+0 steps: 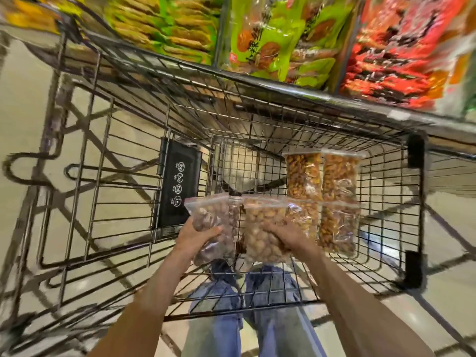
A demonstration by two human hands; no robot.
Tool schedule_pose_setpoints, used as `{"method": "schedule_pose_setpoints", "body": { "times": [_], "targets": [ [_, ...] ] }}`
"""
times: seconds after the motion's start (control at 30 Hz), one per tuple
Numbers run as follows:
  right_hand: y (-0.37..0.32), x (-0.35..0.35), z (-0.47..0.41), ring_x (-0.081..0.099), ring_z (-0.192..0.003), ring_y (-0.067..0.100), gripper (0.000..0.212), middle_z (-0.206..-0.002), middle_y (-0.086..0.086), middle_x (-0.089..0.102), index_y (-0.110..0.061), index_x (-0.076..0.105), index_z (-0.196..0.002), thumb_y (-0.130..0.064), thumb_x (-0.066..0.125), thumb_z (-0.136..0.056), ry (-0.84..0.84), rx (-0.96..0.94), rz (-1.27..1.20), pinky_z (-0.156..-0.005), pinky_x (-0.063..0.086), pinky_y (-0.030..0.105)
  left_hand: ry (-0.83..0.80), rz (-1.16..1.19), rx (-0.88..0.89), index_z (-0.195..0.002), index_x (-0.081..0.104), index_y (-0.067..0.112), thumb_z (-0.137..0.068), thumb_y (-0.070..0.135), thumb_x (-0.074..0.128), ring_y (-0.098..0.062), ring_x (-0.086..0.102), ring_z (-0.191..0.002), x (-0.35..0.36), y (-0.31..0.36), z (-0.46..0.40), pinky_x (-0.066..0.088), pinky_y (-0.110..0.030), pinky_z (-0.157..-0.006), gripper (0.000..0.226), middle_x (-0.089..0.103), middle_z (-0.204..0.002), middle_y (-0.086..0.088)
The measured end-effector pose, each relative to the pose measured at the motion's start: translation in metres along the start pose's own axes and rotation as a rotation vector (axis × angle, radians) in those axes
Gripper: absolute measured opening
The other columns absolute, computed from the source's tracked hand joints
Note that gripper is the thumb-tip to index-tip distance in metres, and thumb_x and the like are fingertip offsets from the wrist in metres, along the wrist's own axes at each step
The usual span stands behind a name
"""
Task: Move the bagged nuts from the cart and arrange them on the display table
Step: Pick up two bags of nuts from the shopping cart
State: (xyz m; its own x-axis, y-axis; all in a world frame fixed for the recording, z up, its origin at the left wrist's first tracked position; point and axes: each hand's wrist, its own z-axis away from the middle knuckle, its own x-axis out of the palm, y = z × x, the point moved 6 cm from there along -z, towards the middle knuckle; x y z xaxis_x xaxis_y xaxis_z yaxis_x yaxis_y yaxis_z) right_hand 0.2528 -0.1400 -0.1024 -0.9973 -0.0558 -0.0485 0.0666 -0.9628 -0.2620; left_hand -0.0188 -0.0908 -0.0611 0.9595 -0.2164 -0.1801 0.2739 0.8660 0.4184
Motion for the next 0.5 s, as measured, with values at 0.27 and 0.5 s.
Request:
{"method": "schedule_pose_setpoints", "body": {
  "times": [0.27,0.5],
  "targets": [
    [0.000,-0.019,0.110,0.076,-0.109,0.031,0.104,-0.129,0.012,0.072,-0.025,0.047,-0.150,-0.060,0.095,-0.066,0.134,-0.257,-0.295,-0.092,0.064,0.053,-0.080,0.089,0.174,-0.124,0.063,0.021,-0.055,0.045,0.100,-0.036,0.076,-0.107,-0.005,0.034,0.082,0.057,-0.060,-0.101,0.081,0.080,-0.110,-0.009],
    [0.020,-0.011,0.236,0.077,-0.107,0.028,0.112,-0.130,0.009,0.072,-0.027,0.046,-0.152,-0.063,0.097,-0.059,0.194,-0.429,-0.401,-0.088,0.065,0.051,-0.213,0.115,0.335,-0.151,0.046,0.029,-0.058,0.062,0.097,-0.024,0.070,-0.122,-0.011,0.049,0.171,0.052,-0.058,-0.109,0.111,0.072,-0.134,0.000]
  ]
}}
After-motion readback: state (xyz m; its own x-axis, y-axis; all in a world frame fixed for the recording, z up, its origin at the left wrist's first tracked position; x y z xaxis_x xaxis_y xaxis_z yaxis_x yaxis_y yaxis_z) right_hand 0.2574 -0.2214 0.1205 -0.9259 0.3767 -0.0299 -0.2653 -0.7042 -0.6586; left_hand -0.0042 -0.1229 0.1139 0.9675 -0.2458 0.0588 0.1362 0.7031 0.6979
